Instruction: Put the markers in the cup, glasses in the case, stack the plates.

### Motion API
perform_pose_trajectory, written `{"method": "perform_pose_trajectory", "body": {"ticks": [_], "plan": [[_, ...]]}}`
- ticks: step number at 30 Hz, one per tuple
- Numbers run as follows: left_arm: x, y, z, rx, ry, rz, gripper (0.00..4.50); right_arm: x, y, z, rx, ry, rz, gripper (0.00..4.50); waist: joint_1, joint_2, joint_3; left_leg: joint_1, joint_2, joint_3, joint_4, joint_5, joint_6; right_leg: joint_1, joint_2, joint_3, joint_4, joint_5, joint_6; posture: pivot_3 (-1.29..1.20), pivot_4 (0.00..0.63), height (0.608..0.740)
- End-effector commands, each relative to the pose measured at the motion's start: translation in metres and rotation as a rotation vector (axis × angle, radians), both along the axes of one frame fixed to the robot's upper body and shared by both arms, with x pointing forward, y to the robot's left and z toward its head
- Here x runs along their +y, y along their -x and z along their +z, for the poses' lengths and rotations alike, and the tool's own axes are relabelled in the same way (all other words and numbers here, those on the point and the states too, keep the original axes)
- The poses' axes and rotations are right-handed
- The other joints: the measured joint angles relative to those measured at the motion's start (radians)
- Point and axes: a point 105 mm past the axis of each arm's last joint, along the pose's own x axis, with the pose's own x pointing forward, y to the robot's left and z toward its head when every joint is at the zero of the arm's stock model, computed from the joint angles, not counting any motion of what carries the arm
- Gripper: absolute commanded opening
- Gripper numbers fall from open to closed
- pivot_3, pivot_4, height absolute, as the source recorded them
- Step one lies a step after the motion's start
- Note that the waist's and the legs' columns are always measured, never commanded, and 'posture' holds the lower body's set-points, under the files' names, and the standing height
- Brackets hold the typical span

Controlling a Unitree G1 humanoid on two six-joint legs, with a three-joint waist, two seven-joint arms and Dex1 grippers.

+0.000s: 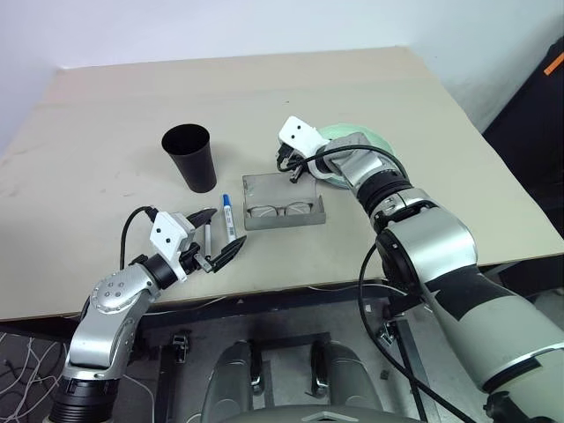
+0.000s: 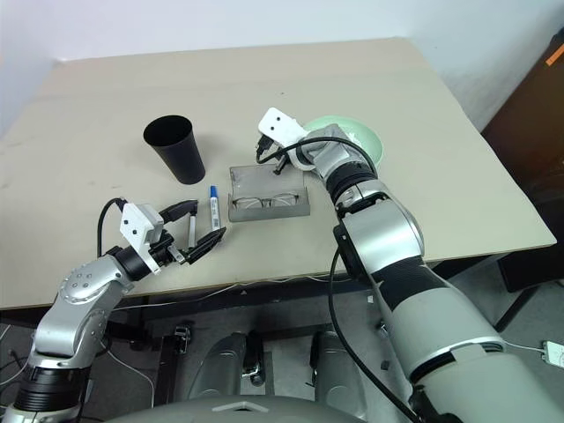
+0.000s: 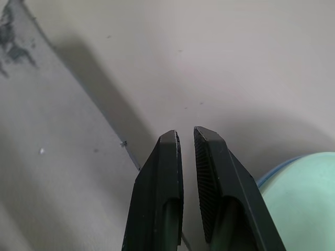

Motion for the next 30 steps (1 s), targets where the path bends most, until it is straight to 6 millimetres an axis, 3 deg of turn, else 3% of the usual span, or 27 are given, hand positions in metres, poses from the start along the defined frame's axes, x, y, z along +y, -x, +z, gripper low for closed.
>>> {"method": "perform_pose_trajectory", "body": {"ticks": [1, 21, 30], "plan": [[-0.002, 0.003, 0.009, -0.043, -0.007, -0.012, 4.50, -0.004, 0.006, -0.009, 0.093, -0.007, 0.003, 0.52, 0.000, 0.000, 0.000, 0.000, 0.000, 0.000, 0.000, 0.000, 0.000, 0.000, 0.000, 0.000, 0.000, 0.000, 0.000, 0.00, 0.150, 0.701], [-0.005, -0.006, 0.008, -0.052, -0.017, -0.054, 4.50, 0.022, 0.041, 0.022, 0.319, -0.081, 0.345, 0.52, -0.001, 0.000, 0.000, 0.000, 0.000, -0.002, 0.000, 0.000, 0.000, -0.001, 0.000, 0.000, 0.000, 0.000, 0.000, 0.00, 0.150, 0.701], [0.001, -0.007, 0.013, -0.063, -0.011, -0.018, 4.50, 0.021, 0.053, 0.023, 0.359, -0.359, 0.465, 0.52, 0.003, 0.000, 0.000, 0.000, 0.000, -0.002, 0.000, 0.000, 0.000, 0.000, 0.000, 0.000, 0.000, 0.000, 0.000, 0.00, 0.150, 0.701]]}}
